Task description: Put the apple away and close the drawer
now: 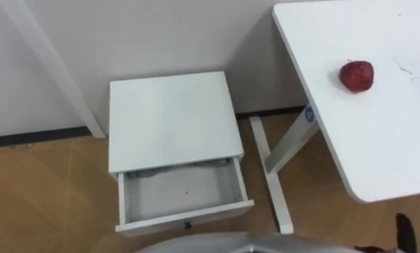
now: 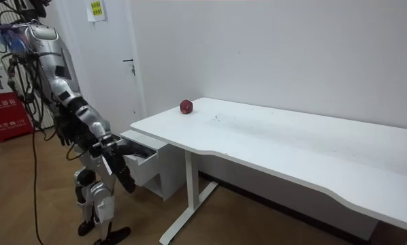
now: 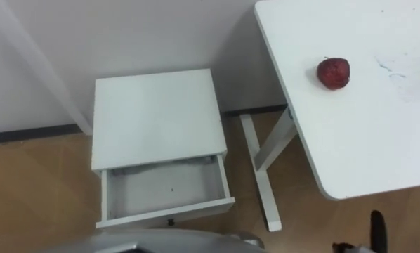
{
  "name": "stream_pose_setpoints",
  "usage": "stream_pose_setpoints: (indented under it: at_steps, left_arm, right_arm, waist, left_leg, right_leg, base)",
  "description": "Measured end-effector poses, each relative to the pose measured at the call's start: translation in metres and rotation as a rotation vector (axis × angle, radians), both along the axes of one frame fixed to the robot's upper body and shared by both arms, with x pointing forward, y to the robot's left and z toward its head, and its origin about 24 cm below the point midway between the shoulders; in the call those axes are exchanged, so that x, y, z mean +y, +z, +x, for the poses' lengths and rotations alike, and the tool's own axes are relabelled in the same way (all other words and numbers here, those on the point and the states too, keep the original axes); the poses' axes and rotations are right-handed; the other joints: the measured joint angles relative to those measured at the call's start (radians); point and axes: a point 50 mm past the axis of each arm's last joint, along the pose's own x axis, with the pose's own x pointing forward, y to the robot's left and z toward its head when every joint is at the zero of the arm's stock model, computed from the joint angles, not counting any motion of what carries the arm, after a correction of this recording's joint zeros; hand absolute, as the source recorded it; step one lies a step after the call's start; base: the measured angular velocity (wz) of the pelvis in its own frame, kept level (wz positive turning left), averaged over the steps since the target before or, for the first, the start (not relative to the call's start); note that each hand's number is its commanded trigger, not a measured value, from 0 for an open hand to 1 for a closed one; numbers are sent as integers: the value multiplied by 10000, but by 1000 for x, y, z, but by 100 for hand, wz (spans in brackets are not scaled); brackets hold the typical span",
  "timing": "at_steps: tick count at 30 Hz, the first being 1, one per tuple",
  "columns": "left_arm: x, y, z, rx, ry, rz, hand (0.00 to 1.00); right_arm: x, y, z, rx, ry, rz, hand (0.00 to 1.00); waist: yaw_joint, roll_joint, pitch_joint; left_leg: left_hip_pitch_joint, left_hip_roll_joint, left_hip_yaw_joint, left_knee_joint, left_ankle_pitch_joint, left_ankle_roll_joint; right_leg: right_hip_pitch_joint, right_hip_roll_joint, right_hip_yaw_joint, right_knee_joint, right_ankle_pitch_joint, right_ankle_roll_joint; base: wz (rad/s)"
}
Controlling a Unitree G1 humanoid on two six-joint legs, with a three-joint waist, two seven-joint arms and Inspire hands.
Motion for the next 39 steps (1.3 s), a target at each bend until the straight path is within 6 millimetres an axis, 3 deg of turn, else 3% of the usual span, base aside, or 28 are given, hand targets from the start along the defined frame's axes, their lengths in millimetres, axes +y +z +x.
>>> stream_pose_setpoints:
  at_steps: [3, 8, 11, 14, 20, 25, 30, 34, 39]
  left_arm:
    - [4, 3, 2, -295, -21, 193, 0]
    - [7, 6, 5, -718, -160, 479, 0]
    - [7, 6, 7, -823, -239, 466, 0]
    - [3, 5, 9, -854, -433, 373, 0]
    - [-6, 1, 22, -959, -1227, 36, 0]
    - [-10, 0, 27, -1029, -1564, -161, 0]
    - [-11, 0, 29, -1178, -1656, -240, 0]
    - [-12, 0, 27, -1072, -1751, -426, 0]
    - [-11, 0, 26, -972, -1766, -338, 0]
  right_arm:
    - [-24, 24, 12, -254, -739, -750, 0]
    - [-73, 96, 34, -124, -1017, -3672, 0]
    - [-87, 134, 44, 689, -703, -5532, 0]
    - [-85, 165, 58, 1529, -259, -7367, 0]
    - [-67, 201, 88, 3671, 1626, -11054, 0]
    - [-59, 216, 109, 4510, 3516, -13255, 0]
    - [-42, 210, 129, 4394, 5756, -14223, 0]
    - [-31, 199, 142, 3928, 7911, -14368, 0]
    - [-19, 185, 153, 3864, 9968, -14314, 0]
  waist:
    - [-184, -17, -4]
    - [-326, 83, -3]
    - [-249, 98, 17]
    - [-193, 77, 25]
    - [85, 118, 52]
    - [370, 45, 67]
    - [635, -186, 170]
    - [755, -296, 124]
    - [891, -276, 89]
  left_leg:
    - [-114, -5, 7, -10, 1, 2]
    - [-125, -6, -14, -78, 4, 1]
    - [-134, 6, 17, -128, 14, -18]
    - [-302, 10, 34, -82, 21, -27]
    - [-497, 7, 3, -49, 23, -26]
    - [-507, 7, -2, -56, 24, -28]
    - [-479, 21, -21, -32, 26, -31]
    - [-457, 13, -95, -41, 25, -30]
    - [-438, 13, -108, -49, 27, -31]
  right_leg:
    - [-110, -3, -5, 6, 0, 0]
    - [-145, 15, 15, -27, 0, 1]
    - [-193, 32, 33, -17, -1, 1]
    - [-368, 37, 32, -11, 4, -5]
    - [-552, 26, 2, -12, 5, -6]
    - [-578, 37, -22, -30, 5, -5]
    - [-563, 34, -35, -54, 4, -6]
    - [-490, 2, -188, -55, 4, -6]
    - [-447, 1, -232, -62, 4, -5]
  base:
    - [0]
    - [-1]
    - [-2]
    - [-4]
    - [0]
    - [2]
    - [1]
    - [7]
    - [1]
